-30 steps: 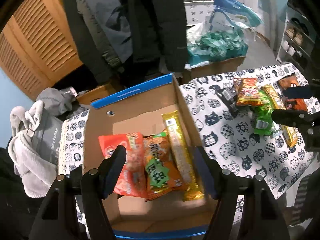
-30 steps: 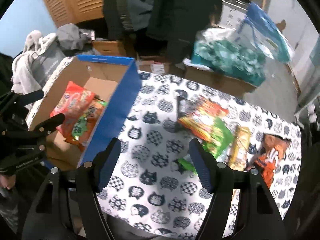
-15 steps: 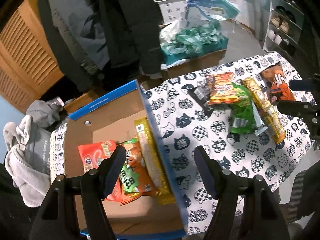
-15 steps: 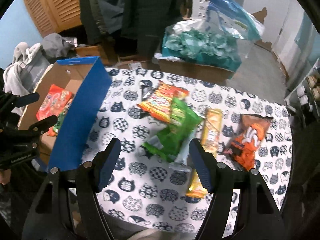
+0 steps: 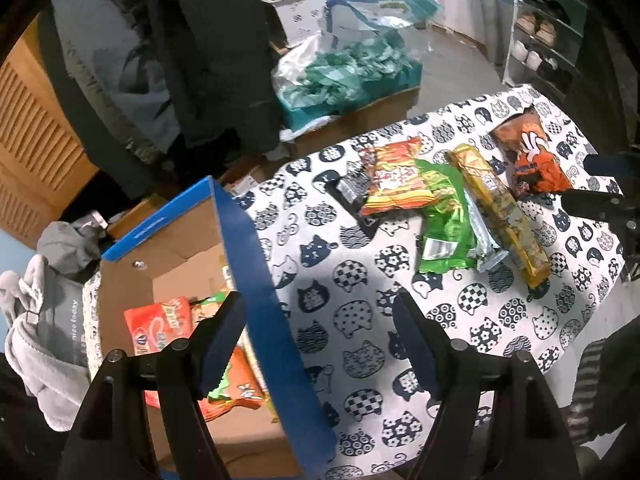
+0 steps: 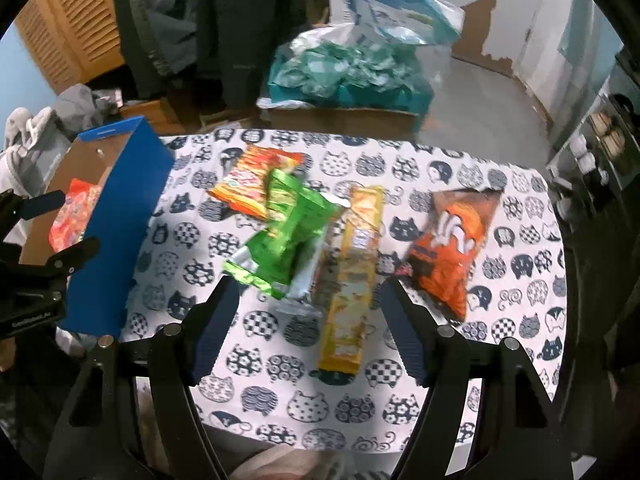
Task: Organize snacks
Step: 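Move both open tools back toward the remaining snacks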
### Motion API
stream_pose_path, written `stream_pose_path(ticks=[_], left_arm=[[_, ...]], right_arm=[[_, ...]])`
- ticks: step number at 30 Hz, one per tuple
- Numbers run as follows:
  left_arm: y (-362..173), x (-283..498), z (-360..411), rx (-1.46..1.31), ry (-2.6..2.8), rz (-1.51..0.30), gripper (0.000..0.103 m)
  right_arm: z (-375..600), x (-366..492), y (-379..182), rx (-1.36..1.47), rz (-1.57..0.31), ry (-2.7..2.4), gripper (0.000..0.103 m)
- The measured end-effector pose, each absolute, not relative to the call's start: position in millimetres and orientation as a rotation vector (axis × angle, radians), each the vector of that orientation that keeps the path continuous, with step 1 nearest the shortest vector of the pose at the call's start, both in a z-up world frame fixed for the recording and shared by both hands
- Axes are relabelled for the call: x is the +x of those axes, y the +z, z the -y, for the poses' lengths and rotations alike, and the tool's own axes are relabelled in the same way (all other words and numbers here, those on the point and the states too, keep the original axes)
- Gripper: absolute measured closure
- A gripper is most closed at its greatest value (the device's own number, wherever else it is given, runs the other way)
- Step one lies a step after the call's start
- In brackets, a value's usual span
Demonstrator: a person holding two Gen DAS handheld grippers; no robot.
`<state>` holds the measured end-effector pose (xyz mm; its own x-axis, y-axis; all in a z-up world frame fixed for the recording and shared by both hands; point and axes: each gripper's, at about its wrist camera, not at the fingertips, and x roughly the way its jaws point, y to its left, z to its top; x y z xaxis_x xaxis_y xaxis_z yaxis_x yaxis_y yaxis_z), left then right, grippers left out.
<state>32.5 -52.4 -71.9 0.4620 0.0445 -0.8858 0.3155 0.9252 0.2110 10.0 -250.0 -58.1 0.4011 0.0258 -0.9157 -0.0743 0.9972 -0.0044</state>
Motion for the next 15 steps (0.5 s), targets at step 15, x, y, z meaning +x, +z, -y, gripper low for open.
stream_pose_path(ticks=[15], left_arm=[[-79,55,75,0.338,-0.203,-1.127,0.026]], right_arm=[[308,13,-67,0.019,-1.164,-0.056,0.03]])
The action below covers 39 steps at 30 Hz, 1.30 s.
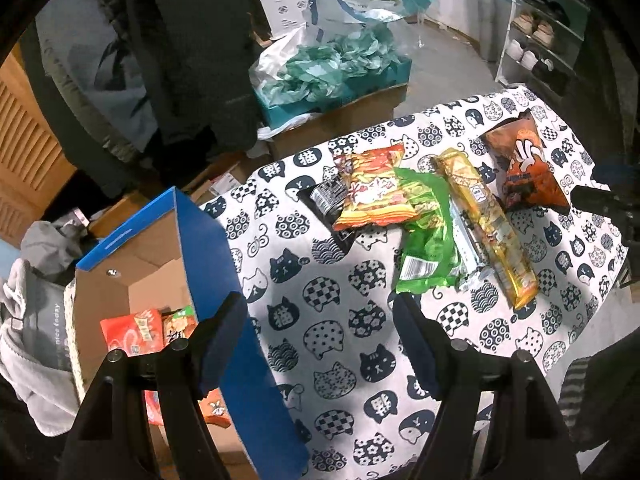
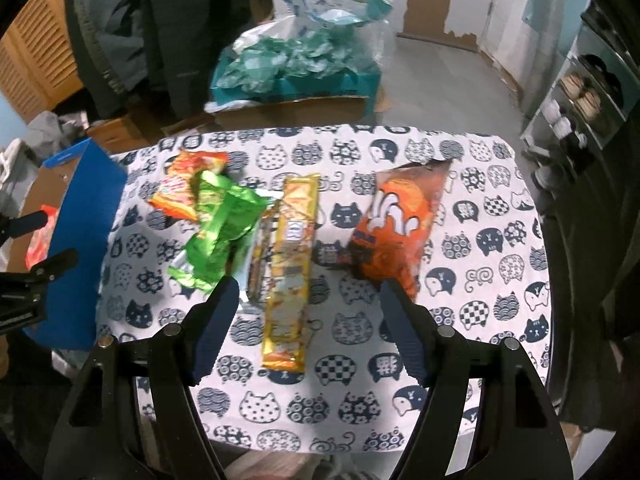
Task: Organize snacks
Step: 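Move both open tools back toward the remaining snacks, then grasp the orange cracker bag with the left tool while the right tool grasps the orange-white bag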
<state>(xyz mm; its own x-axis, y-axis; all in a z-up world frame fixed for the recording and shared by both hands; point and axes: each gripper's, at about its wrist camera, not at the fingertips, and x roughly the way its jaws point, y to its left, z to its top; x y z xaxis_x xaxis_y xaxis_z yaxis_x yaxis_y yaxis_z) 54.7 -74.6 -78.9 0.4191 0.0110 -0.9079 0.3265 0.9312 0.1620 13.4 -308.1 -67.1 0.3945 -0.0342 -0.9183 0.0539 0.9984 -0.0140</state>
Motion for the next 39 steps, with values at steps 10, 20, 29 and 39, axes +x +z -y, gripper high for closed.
stream_pose_path(ticks=[10,20,29,39], left_arm=[[-84,90,92,0.284,-0.215,-1.168,0.024],[-104,137,107,0.207,-0.202,-1.25,0.022],[-122,170,125,0.218,-0.213,-1.266,0.022],[-153,185,133,0.237,-0.222,-1.308,0.022]], right_arm=[[330,42,-73,-0.009,-1.206,-0.093,0.03],[354,83,-86,-0.033,-1.287,-0.095,0.029],[386,109,-118,0.076,-1.348,-0.15,0.026],[402,108,-155,0.158,-1.381,-0.19,0.026]])
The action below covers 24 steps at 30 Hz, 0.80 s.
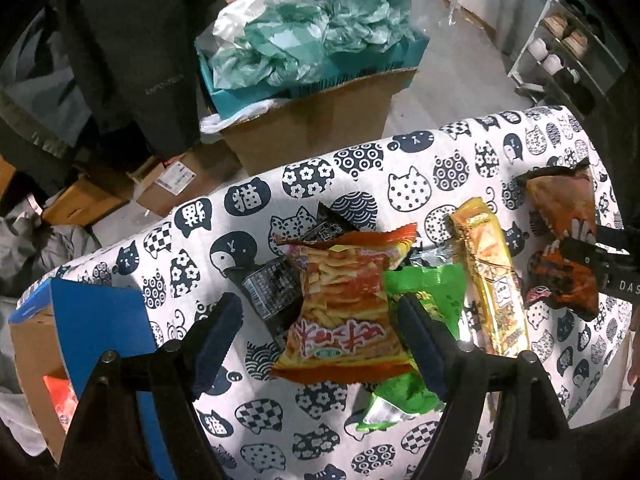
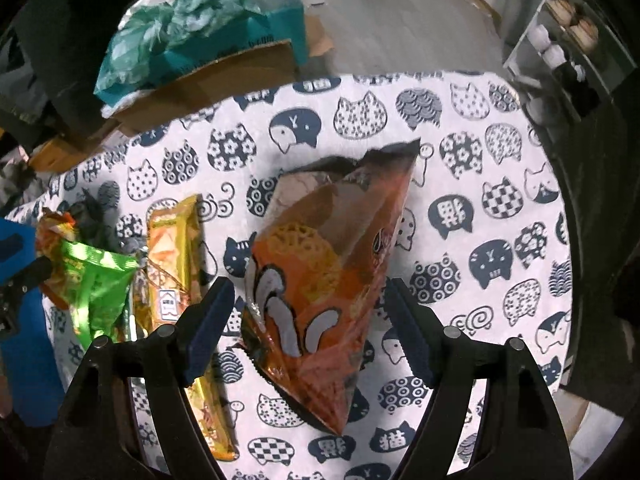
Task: Organize snacks
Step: 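Grasp the orange cracker bag with the left tool while the right tool grasps the orange-white bag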
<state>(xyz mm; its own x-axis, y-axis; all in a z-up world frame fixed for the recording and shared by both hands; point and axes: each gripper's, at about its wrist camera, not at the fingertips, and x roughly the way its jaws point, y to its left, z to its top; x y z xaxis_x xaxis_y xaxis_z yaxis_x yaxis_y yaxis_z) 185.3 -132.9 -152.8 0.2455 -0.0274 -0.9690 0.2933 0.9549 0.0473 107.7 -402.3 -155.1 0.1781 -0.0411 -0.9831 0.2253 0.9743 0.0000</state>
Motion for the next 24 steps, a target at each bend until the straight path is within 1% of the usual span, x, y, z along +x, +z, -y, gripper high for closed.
stream_pose_path(ticks=[3,4,5,7,9,12,13,15,17,20,24], left_arm=[[-158,189,130,0.214,-0.226,-1.299,0.022],[-159,191,127,0.187,-0.238,-1.297,0.024],[-159,192,125,0.16,-0.249,-1.296,0.029],[-162,194,122,0.107,-0.273,-1.312,0.049],[-164,194,122,0.074,-0.297,-1.331,0.058],[-163,189,125,0.099,-0.308,-1.316,0.062],[-162,187,127,0.115,-0.308,-1.307,0.066],[-161,183,127,0.143,-0.302,-1.296,0.068],[-160,181,126,0.145,-0.304,-1.294,0.069],[-157,176,122,0.154,-0.3,-1.282,0.069],[-146,169,116,0.157,-0.298,-1.259,0.069]], right_arm=[[404,107,-163,0.162,-1.395,-0.187,0.026],[404,107,-166,0.169,-1.398,-0.184,0.026],[405,108,-168,0.171,-1.399,-0.184,0.026],[405,108,-171,0.169,-1.396,-0.185,0.024],[405,109,-172,0.165,-1.394,-0.181,0.024],[404,109,-174,0.143,-1.388,-0.17,0.024],[403,110,-174,0.131,-1.385,-0.169,0.024],[399,110,-175,0.098,-1.381,-0.166,0.03],[393,113,-176,0.061,-1.376,-0.165,0.04],[387,112,-175,0.021,-1.369,-0.165,0.048],[384,110,-169,0.01,-1.358,-0.147,0.052]])
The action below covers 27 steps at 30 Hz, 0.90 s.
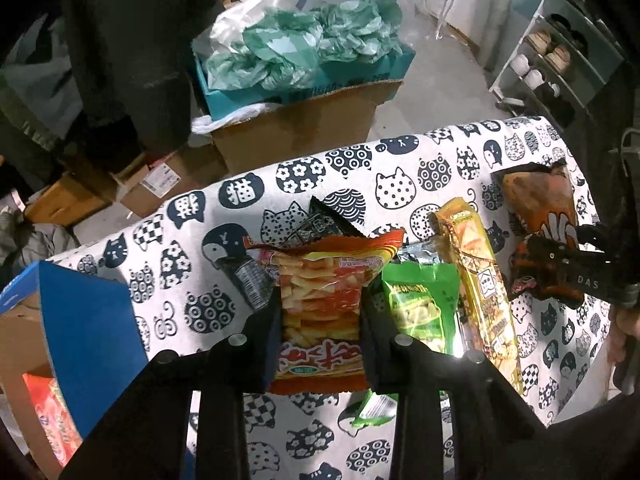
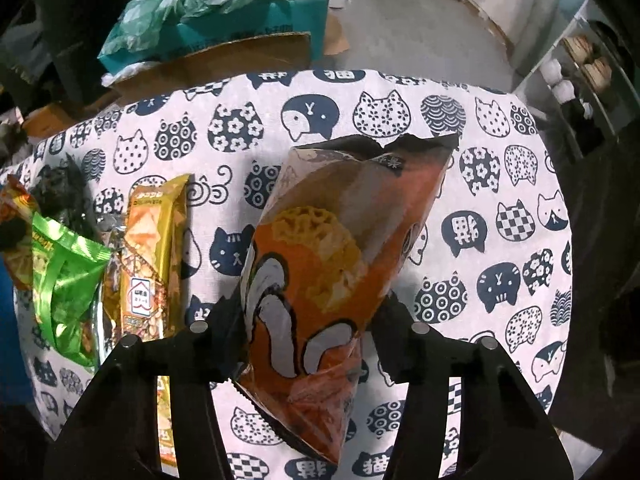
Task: Organize snacks
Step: 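Grasp the orange cracker bag with the left tool while the right tool grasps the orange-white bag, then carry both orange bags over the box and release them inside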
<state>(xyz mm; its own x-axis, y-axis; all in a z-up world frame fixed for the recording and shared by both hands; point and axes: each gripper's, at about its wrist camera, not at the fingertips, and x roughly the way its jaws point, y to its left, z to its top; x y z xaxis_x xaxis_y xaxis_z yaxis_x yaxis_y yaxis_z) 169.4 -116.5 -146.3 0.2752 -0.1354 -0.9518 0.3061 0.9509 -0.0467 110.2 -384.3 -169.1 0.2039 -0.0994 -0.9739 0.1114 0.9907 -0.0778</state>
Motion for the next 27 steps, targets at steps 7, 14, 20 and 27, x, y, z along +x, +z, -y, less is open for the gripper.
stream_pose_path(ticks=[7,14,20,27], left_arm=[[-123,152,112,0.2,-0.29,-1.202,0.069],[-104,133,107,0.234,-0.282,-1.16,0.069],[-89,117,100,0.247,-0.272,-1.126,0.069],[-71,94,89,0.282,-0.257,-1.077,0.069]], right_arm=[[373,101,-151,-0.015,-1.322,-0.124,0.052],[356,90,-127,-0.028,-1.287,-0.088,0.052],[338,78,-105,-0.047,-1.252,-0.045,0.052],[313,64,-80,-0.06,-1.211,0.01,0.052]])
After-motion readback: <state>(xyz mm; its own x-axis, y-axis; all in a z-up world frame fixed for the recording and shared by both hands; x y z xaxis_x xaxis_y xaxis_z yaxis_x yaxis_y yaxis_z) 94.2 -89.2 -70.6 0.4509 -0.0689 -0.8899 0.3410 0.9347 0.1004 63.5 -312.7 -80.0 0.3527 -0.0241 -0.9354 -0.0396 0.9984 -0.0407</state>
